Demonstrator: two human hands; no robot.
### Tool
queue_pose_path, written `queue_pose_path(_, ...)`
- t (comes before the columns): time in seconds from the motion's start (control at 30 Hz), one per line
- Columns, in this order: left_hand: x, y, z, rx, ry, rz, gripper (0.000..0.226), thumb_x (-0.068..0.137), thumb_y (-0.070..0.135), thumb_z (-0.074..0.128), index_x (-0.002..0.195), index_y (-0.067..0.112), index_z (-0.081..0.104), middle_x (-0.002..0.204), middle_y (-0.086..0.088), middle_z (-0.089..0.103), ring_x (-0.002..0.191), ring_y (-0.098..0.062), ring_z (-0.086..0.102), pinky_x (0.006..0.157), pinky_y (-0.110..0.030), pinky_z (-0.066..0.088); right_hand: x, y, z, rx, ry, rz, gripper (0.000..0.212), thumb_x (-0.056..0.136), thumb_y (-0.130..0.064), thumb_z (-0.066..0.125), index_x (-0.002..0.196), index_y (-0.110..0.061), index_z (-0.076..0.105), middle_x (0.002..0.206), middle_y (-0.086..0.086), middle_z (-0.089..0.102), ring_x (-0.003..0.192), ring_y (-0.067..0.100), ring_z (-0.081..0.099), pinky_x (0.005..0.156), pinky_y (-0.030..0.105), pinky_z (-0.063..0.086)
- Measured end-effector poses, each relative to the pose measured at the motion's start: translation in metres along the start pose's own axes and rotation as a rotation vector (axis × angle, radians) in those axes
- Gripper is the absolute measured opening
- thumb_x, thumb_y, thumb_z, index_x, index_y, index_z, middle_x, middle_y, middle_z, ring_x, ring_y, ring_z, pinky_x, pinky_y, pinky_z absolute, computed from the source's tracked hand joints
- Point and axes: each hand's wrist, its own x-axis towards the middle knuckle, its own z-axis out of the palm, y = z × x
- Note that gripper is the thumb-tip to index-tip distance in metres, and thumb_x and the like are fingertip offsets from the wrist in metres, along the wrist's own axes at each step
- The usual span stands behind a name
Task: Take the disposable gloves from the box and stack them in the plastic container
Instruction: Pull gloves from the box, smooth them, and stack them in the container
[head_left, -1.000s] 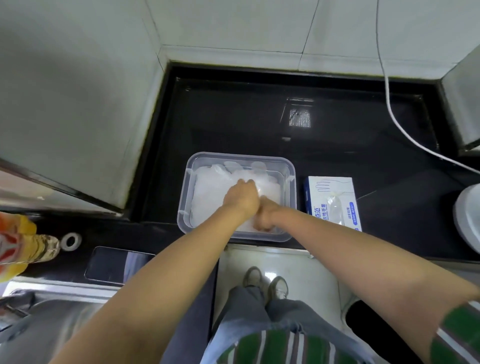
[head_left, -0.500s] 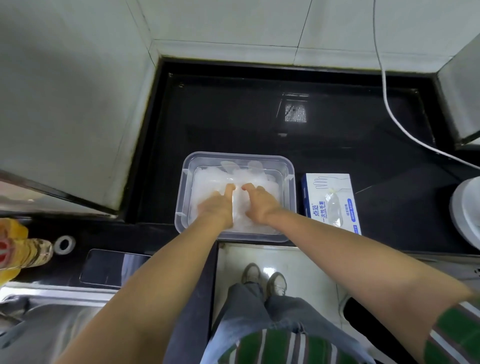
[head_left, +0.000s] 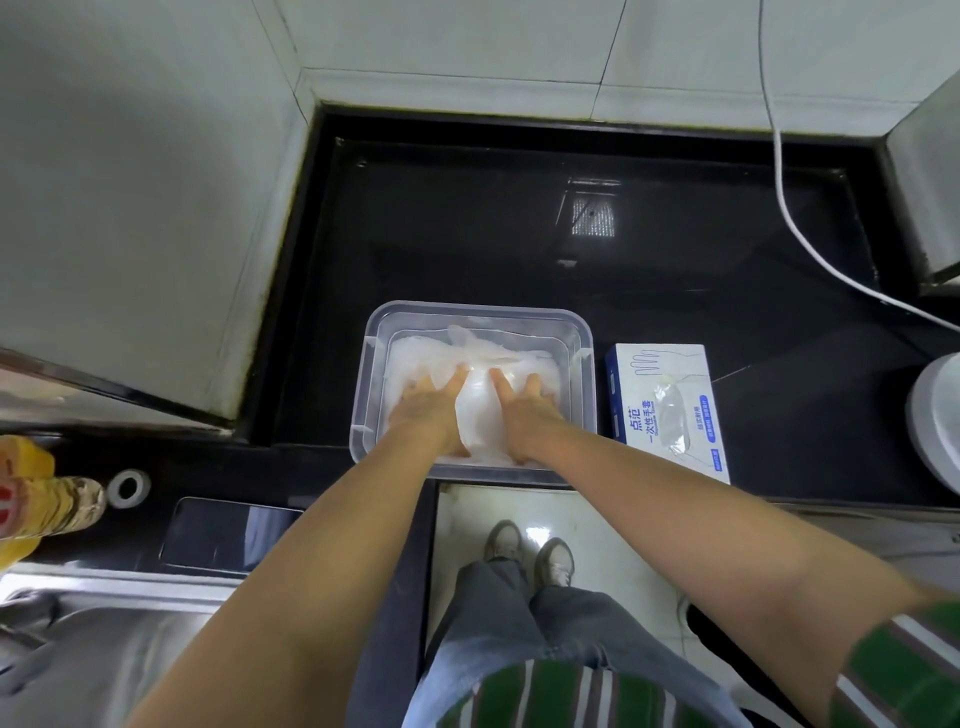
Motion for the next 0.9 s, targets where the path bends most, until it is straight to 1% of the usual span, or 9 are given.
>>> queue_pose_path(0.07,-0.002,-0.001,-0.001,0.004,-0.011,0.006,0.113,0.078,0.048,0.074,0.149,0.047,-0.013,0.162,-0.009,-0.001,0.146,-0.037,0.017,0.110,-0.049,0.034,-0.003,0.001,-0.003,-0.011,-0.021,-0.008,0.116,0.085,0.008,0.062,0.153,-0.038,-0.019,0.161,0.015,-0.012,0.146,0.044,0.016,0.104,0.042,0.047)
queue_pose_path(0.13,-0.011,0.000,-0.006,0.029,0.033,0.036,0.109,0.080,0.044,0.074,0.152,0.040,-0.007,0.160,-0.010,0.011,0.138,-0.036,0.033,0.105,-0.045,0.042,-0.009,0.001,-0.012,0.007,-0.066,-0.043,0.120,0.084,0.007,0.066,0.153,-0.037,-0.021,0.161,0.013,-0.017,0.137,0.040,0.037,0.095,0.038,0.054)
queue_pose_path(0.23,-0.024,0.006,-0.015,-0.003,0.189,0.061,0.067,0.093,0.035,0.061,0.149,0.024,0.026,0.143,-0.011,0.045,0.121,-0.029,0.051,0.093,-0.036,0.046,-0.020,0.002,-0.034,0.066,-0.058,-0.125,0.102,0.084,-0.003,0.073,0.158,-0.025,0.006,0.160,0.013,0.008,0.108,0.031,0.061,0.073,0.029,0.059)
queue_pose_path(0.37,-0.044,0.017,-0.023,-0.007,0.484,0.069,0.026,0.099,0.024,0.046,0.117,0.015,0.062,0.111,-0.008,0.064,0.091,-0.022,0.059,0.071,-0.030,0.044,-0.042,0.011,-0.069,0.179,0.334,-0.320,0.031,0.091,-0.022,0.066,0.122,-0.019,0.062,0.115,0.003,0.065,0.099,0.020,0.063,0.080,0.030,0.050)
queue_pose_path(0.47,-0.058,0.040,-0.029,-0.091,0.673,0.109,0.025,0.101,0.022,0.042,0.093,0.009,0.061,0.082,-0.007,0.063,0.065,-0.015,0.049,0.050,-0.021,0.028,-0.056,0.037,-0.085,0.413,0.610,-0.296,0.013,0.092,-0.025,0.057,0.088,-0.019,0.068,0.074,-0.005,0.065,0.075,0.020,0.062,0.069,0.031,0.050)
queue_pose_path(0.53,-0.068,0.064,-0.033,-0.119,0.717,0.169,0.020,0.103,0.025,0.040,0.101,0.014,0.056,0.075,-0.001,0.056,0.060,-0.012,0.046,0.046,-0.019,0.022,-0.060,0.069,-0.084,0.469,0.677,-0.200,0.015,0.093,-0.024,0.055,0.085,-0.017,0.066,0.063,-0.007,0.057,0.068,0.020,0.059,0.063,0.029,0.045)
queue_pose_path(0.67,-0.077,0.116,-0.032,-0.138,0.673,0.320,0.018,0.102,0.023,0.041,0.103,0.017,0.058,0.077,-0.003,0.062,0.063,-0.019,0.048,0.048,-0.027,0.026,-0.063,0.138,-0.061,0.323,0.552,0.058,0.014,0.094,-0.022,0.053,0.098,-0.015,0.064,0.094,0.005,0.069,0.085,0.027,0.063,0.069,0.029,0.046)
queue_pose_path(0.77,-0.078,0.149,-0.018,-0.200,0.559,0.469,0.016,0.099,0.022,0.045,0.110,0.019,0.057,0.076,-0.002,0.061,0.072,-0.025,0.056,0.060,-0.032,0.043,-0.064,0.163,-0.037,0.178,0.421,0.154,0.029,0.096,-0.023,0.050,0.123,-0.016,0.058,0.127,0.009,0.054,0.106,0.030,0.061,0.082,0.033,0.048)
queue_pose_path(0.9,-0.072,0.184,0.007,-0.172,0.312,0.509,0.030,0.096,0.018,0.050,0.127,0.018,0.050,0.100,-0.011,0.068,0.088,-0.030,0.062,0.081,-0.040,0.053,-0.069,0.168,-0.021,0.147,0.473,0.148,0.018,0.093,-0.019,0.048,0.103,-0.015,0.063,0.115,0.004,0.052,0.094,0.028,0.063,0.069,0.031,0.046)
